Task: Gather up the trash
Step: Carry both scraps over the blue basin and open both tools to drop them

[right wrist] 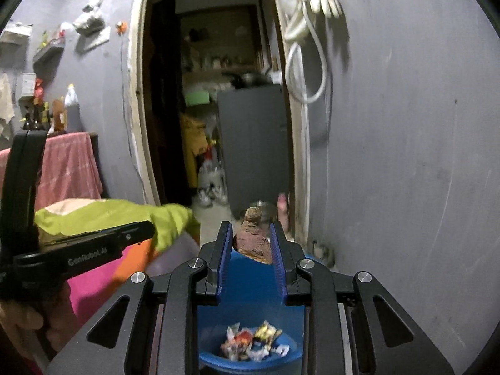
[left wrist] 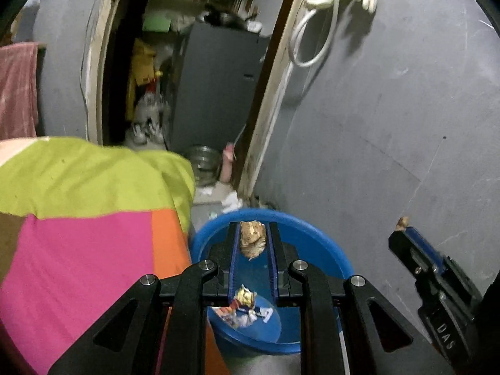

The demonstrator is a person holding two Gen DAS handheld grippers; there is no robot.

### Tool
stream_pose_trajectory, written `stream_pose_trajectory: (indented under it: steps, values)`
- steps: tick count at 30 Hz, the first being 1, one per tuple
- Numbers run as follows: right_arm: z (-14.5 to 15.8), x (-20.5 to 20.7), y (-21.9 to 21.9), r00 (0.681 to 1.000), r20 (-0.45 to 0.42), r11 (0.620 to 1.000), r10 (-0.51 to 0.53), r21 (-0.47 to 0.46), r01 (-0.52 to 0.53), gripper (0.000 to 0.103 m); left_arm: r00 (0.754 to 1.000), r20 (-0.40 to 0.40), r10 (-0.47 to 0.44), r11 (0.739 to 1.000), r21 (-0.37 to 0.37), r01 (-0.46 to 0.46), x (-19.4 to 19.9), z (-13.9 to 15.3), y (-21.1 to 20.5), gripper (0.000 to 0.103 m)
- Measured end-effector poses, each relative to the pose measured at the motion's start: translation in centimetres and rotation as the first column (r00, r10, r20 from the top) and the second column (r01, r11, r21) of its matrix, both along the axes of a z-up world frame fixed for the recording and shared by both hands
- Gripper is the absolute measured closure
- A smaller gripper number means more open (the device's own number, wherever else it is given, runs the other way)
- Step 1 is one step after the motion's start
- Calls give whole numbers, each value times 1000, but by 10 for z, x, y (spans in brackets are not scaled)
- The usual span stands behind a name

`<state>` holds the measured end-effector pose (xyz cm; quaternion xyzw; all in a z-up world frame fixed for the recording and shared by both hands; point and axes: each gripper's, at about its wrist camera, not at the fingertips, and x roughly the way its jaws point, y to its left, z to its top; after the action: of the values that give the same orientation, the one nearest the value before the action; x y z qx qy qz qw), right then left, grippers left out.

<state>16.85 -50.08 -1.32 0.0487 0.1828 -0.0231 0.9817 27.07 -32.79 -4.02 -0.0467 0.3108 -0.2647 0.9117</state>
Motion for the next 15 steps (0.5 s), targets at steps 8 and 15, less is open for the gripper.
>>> stream_pose_trajectory:
  steps: [8,15]
  values:
    - [-29,10,-6,992,-123,999,13,35,-9,80,996,-84,-16,999,45,20,8,-25,-4,90]
    - [-33,12,-8,989,-145,998,18,54,-10,80,995,-92,-34,998,48,38,10,-23,-4,85]
